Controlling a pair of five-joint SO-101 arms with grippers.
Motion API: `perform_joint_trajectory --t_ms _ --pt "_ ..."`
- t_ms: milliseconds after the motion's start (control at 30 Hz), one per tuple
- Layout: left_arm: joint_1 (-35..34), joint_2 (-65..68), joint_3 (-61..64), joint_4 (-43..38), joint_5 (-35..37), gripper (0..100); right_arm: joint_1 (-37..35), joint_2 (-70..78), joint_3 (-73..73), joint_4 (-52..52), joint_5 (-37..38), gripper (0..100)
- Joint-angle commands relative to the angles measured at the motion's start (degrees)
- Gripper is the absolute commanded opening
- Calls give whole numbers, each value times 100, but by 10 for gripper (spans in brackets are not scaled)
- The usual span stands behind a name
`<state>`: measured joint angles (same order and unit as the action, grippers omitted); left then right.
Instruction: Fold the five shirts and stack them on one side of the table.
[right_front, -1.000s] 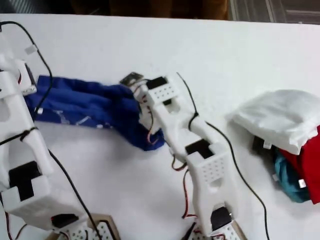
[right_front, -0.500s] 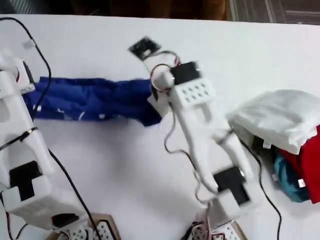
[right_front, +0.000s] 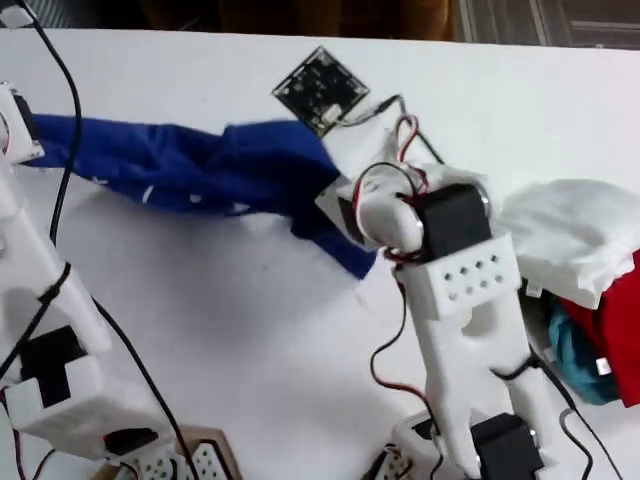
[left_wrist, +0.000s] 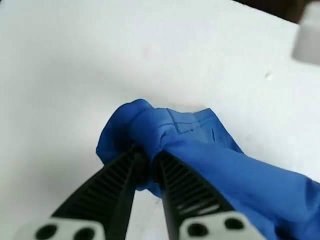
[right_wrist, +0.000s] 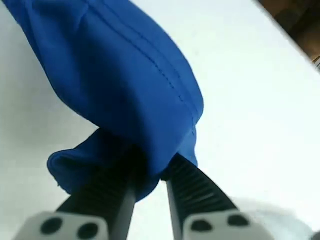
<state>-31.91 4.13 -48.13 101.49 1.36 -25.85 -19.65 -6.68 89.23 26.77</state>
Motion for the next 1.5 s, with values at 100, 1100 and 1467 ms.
perform_joint_trajectory --t_ms 100,1100,1467 --pt "105 -211 646 70 -26 28 -40 813 1029 110 62 18" --pt "97 -220 2782 -1222 -26 28 -629 3538 9 -787 -1345 279" --pt "105 -220 2774 -1301 -26 28 -716 4549 -835 -831 -1354 279"
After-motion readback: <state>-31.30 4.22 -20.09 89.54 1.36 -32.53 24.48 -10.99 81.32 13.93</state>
